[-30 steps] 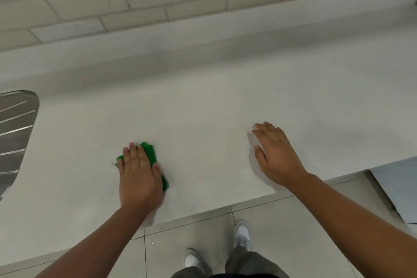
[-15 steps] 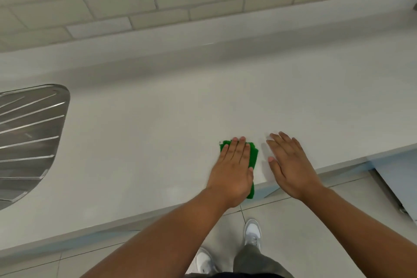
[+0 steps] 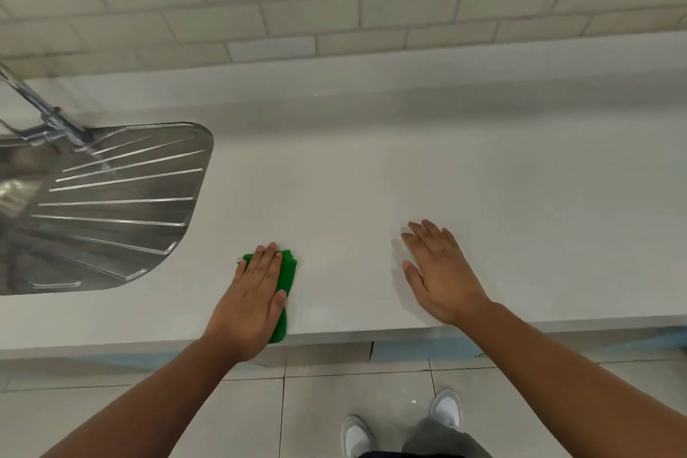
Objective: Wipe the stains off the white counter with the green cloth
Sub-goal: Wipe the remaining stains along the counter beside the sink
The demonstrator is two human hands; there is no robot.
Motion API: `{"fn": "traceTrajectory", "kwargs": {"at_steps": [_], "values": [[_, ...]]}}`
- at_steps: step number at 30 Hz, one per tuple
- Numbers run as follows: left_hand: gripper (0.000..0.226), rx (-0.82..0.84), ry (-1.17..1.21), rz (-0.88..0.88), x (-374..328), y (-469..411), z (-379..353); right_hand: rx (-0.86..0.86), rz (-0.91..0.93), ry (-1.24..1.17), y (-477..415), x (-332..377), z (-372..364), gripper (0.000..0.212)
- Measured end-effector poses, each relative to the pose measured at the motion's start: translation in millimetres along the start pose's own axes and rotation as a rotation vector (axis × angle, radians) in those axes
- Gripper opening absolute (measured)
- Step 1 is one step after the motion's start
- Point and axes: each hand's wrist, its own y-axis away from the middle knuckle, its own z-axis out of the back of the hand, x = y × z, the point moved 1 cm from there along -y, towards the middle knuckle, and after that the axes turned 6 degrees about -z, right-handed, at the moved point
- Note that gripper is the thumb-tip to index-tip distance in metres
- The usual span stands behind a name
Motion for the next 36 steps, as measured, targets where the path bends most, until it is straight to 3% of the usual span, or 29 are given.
{"fn": "traceTrajectory", "kwargs": {"at_steps": [4, 10, 17, 23, 36], "values": [[0.064, 0.033, -0.018, -0.049, 35.9, 12.6, 8.1, 0.01, 0.025, -0.021, -23.2, 8.9, -2.5, 0.065], [0.065, -0.149, 0.251, 0.267, 27.3, 26.5, -3.1, 0.026, 0.082, -0.046, -65.3, 4.7, 4.1, 0.062], [0.075, -0.203, 0.133, 0.452, 46.1, -60.2, 0.8, 0.061, 0.129, -0.014, -132.6, -9.6, 7.9, 0.069], [0.071, -0.201, 0.084, 0.474, 85.4, -146.6, 15.4, 0.014, 0.089, -0.018, -204.3, -7.1, 16.8, 0.075], [0.057, -0.222, 0.014, 0.426, 202.7, -305.8, 34.3, -0.099, -0.062, 0.025, -330.8, -13.0, 3.6, 0.066]]}}
